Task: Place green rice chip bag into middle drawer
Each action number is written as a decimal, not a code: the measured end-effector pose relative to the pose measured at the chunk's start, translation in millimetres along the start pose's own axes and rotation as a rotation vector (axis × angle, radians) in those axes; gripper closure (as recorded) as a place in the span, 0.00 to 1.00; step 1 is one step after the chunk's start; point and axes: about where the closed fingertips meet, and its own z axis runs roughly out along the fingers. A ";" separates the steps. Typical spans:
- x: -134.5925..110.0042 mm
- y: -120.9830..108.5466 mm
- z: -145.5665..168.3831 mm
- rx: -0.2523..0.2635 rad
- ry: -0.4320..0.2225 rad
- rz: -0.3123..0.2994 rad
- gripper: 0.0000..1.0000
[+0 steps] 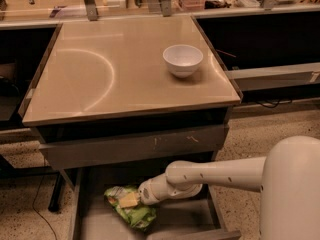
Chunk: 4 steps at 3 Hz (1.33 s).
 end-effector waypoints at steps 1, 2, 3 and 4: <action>0.0 0.0 0.0 0.000 0.000 0.000 0.36; 0.0 0.0 0.0 0.000 0.000 0.000 0.13; 0.0 0.1 0.1 0.000 0.000 0.000 0.00; 0.0 0.1 0.1 0.000 0.000 0.000 0.00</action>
Offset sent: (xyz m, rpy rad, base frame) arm 0.0000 0.0000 0.0000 0.0000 0.0000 0.0000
